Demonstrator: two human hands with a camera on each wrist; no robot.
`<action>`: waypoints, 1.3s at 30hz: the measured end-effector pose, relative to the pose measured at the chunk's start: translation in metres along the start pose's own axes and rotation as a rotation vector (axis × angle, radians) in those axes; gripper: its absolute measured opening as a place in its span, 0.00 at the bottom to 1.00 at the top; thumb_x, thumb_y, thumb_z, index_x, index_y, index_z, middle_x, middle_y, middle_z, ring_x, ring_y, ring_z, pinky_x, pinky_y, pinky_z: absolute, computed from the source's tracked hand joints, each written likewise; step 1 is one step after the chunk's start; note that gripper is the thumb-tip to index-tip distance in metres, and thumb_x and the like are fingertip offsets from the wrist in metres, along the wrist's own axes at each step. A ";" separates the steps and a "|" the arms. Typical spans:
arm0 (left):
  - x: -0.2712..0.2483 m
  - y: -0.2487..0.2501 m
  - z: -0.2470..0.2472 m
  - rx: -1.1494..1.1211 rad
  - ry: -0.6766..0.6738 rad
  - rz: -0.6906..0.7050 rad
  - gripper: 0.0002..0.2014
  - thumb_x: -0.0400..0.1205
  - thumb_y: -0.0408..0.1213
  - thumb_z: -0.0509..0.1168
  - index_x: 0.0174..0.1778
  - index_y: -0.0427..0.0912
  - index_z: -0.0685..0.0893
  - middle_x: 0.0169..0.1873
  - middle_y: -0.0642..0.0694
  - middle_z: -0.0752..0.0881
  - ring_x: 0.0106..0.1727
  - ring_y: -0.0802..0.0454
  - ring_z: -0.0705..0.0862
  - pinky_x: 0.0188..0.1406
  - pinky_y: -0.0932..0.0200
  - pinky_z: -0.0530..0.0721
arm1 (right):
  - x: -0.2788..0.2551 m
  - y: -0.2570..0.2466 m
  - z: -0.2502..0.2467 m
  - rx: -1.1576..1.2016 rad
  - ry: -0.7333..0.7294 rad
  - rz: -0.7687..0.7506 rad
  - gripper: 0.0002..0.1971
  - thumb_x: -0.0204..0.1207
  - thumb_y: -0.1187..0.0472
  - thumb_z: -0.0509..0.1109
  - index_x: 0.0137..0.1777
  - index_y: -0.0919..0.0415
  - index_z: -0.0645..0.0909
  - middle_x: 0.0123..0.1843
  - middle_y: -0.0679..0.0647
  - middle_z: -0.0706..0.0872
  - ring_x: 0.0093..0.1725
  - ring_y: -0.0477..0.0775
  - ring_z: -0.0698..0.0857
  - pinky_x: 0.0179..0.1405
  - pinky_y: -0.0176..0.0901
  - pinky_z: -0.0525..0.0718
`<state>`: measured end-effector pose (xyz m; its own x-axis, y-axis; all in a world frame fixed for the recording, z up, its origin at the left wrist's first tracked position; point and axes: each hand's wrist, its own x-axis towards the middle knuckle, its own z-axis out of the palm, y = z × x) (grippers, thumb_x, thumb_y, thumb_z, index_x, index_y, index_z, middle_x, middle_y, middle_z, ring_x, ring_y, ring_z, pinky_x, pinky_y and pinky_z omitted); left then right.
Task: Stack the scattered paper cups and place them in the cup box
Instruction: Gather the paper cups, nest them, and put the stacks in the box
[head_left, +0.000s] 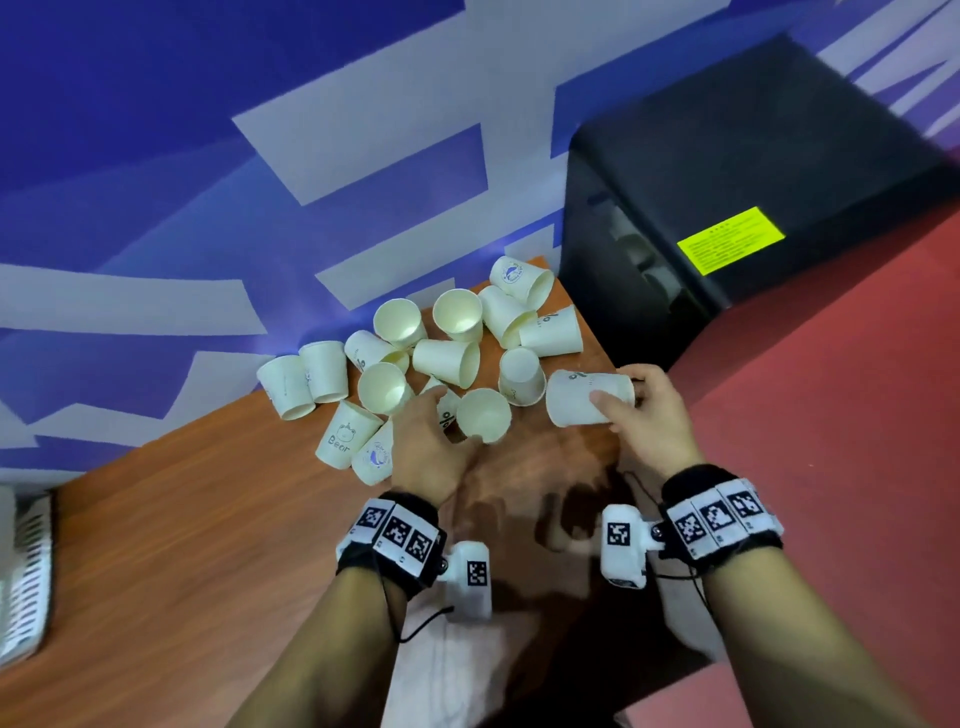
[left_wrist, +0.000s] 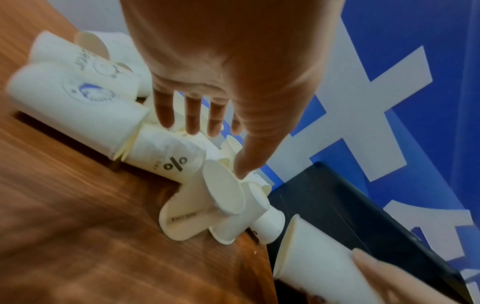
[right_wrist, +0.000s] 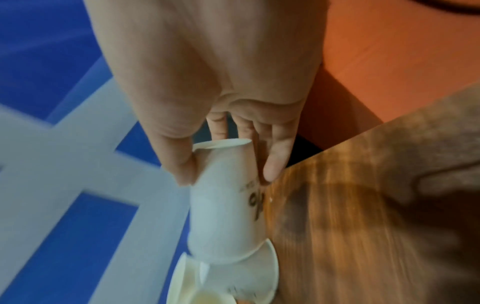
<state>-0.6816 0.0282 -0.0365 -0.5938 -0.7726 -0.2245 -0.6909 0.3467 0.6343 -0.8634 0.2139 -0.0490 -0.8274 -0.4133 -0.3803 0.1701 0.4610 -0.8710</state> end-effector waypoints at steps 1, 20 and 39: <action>0.003 0.003 0.007 0.064 0.014 0.017 0.40 0.67 0.46 0.81 0.75 0.45 0.73 0.69 0.45 0.77 0.69 0.44 0.75 0.66 0.48 0.75 | 0.000 0.003 -0.006 0.073 0.022 0.023 0.18 0.73 0.55 0.78 0.59 0.52 0.78 0.56 0.51 0.85 0.55 0.54 0.87 0.45 0.52 0.89; 0.014 0.006 0.041 0.257 -0.004 0.089 0.35 0.72 0.57 0.73 0.73 0.49 0.74 0.66 0.43 0.79 0.62 0.38 0.77 0.61 0.42 0.77 | -0.022 0.016 -0.028 0.428 -0.104 0.171 0.25 0.73 0.67 0.78 0.69 0.60 0.76 0.52 0.60 0.85 0.45 0.57 0.86 0.44 0.46 0.86; -0.057 -0.044 -0.112 -0.358 0.192 -0.027 0.35 0.64 0.54 0.75 0.69 0.53 0.77 0.63 0.52 0.81 0.63 0.55 0.80 0.66 0.49 0.81 | -0.084 -0.090 0.108 0.122 -0.582 -0.109 0.36 0.68 0.61 0.82 0.73 0.41 0.72 0.61 0.52 0.85 0.59 0.49 0.85 0.62 0.49 0.84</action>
<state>-0.5712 -0.0027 0.0317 -0.4664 -0.8759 -0.1237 -0.4975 0.1441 0.8554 -0.7513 0.1224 0.0279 -0.4206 -0.8306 -0.3651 0.1895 0.3131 -0.9306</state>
